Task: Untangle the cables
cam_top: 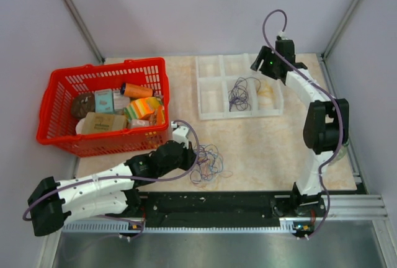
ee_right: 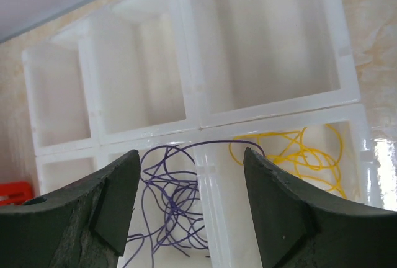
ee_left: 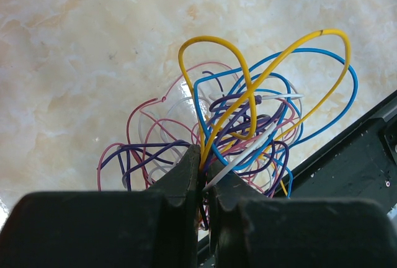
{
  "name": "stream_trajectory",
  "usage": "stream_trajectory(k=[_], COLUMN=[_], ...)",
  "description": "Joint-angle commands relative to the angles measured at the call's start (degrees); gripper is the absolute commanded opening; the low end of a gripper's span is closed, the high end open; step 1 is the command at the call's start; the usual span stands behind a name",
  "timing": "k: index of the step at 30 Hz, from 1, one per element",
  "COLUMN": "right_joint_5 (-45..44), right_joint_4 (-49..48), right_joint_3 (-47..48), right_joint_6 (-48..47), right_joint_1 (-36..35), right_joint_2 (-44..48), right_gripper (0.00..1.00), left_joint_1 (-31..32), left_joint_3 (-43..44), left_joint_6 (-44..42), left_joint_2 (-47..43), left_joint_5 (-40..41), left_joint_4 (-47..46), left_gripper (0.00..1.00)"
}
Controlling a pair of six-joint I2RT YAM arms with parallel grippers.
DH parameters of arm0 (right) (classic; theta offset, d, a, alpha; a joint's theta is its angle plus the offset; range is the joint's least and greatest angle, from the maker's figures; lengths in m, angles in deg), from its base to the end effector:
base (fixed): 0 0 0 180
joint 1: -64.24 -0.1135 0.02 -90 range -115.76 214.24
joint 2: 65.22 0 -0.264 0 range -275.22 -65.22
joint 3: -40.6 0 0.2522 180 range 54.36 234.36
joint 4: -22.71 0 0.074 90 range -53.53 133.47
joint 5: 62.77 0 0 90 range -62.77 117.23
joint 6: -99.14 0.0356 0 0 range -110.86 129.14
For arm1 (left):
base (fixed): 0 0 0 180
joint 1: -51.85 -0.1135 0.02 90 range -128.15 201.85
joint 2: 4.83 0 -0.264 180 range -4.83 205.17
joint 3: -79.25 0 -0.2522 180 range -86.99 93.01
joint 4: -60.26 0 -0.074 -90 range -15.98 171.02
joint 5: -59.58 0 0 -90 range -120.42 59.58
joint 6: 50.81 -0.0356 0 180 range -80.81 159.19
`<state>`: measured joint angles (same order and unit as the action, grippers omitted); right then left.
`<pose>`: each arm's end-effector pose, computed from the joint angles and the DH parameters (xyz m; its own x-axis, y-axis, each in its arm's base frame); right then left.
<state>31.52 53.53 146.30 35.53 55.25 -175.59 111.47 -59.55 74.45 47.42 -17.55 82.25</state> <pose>0.4464 0.0733 0.2769 -0.6097 0.3523 -0.7101 0.0614 0.9141 0.4008 0.1065 -0.1660 0.2146 -0.6561 0.0065 -0.7546 0.4504 0.8056 -0.3848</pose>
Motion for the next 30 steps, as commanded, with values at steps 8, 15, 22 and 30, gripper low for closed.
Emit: stream_trajectory(k=[8,15,22,30], right_joint_5=[7.4,6.7,4.0,2.6], right_joint_4=[-11.4,-13.0,-14.3,-12.3], right_joint_3=[-4.5,-5.7,-4.4,-4.5], right_joint_6=[13.5,21.9,28.1,29.4], right_joint_1=[1.3,1.3,1.3,1.2], right_joint_2=[-3.9,-6.4,-8.9,-7.2], right_gripper=[0.55,0.49,0.41,0.20], left_joint_1=[0.1,0.2,0.1,0.1], left_joint_3=[0.1,0.3,0.3,0.3], left_joint_6=[0.4,0.2,0.0,0.0], left_joint_2=[0.8,1.5,0.3,0.4], left_joint_5=[-0.8,-0.9,-0.3,-0.6], left_joint_4=[-3.1,-3.2,-2.3,-2.3], left_gripper=[0.10,0.10,0.10,0.10])
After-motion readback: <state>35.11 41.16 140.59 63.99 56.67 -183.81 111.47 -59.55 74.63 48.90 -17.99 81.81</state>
